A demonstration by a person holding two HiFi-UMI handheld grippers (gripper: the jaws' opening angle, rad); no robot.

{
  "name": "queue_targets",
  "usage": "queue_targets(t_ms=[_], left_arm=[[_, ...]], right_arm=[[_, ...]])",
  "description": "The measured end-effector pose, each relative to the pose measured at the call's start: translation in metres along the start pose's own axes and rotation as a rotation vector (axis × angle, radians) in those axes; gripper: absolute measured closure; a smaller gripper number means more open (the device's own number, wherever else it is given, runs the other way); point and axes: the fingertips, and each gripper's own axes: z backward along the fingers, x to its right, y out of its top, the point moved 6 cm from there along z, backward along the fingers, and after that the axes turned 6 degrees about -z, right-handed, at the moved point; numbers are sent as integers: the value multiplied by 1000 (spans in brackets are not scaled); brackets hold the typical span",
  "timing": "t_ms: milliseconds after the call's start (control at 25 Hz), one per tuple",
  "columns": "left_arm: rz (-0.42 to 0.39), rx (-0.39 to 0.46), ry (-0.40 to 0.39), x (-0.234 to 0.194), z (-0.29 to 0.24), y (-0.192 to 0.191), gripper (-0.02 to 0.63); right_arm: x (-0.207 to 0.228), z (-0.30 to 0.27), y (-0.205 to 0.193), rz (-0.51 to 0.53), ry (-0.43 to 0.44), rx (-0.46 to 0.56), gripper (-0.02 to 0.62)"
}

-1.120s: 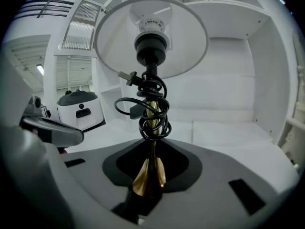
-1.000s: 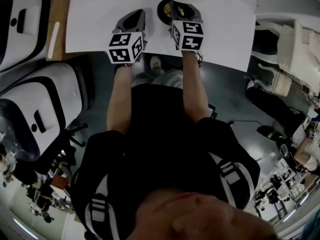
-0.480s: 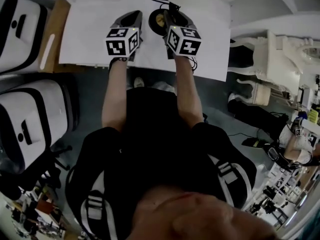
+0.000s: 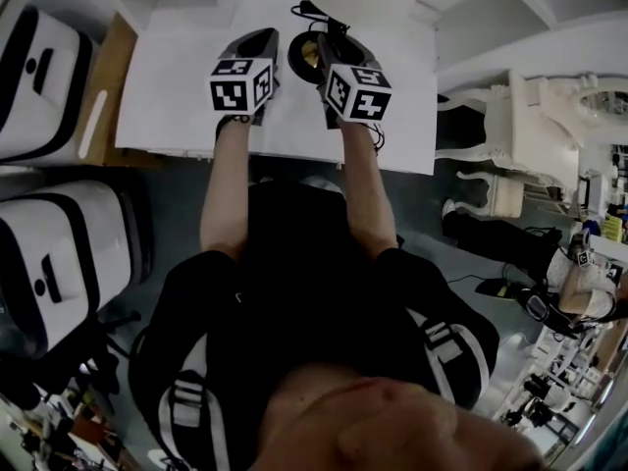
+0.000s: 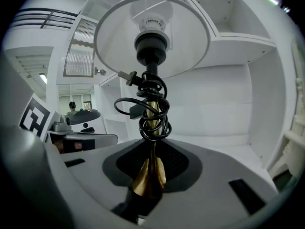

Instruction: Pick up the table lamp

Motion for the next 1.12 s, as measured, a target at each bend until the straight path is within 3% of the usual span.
queue_targets(t_ms=[760, 1120], left_arm=[[-11, 16, -33, 15, -21, 8, 595], [-42, 71, 10, 9, -11, 15, 595]], right_arm=[[25, 14, 11, 27, -36, 30, 489], [26, 19, 15, 17, -25, 77, 489]])
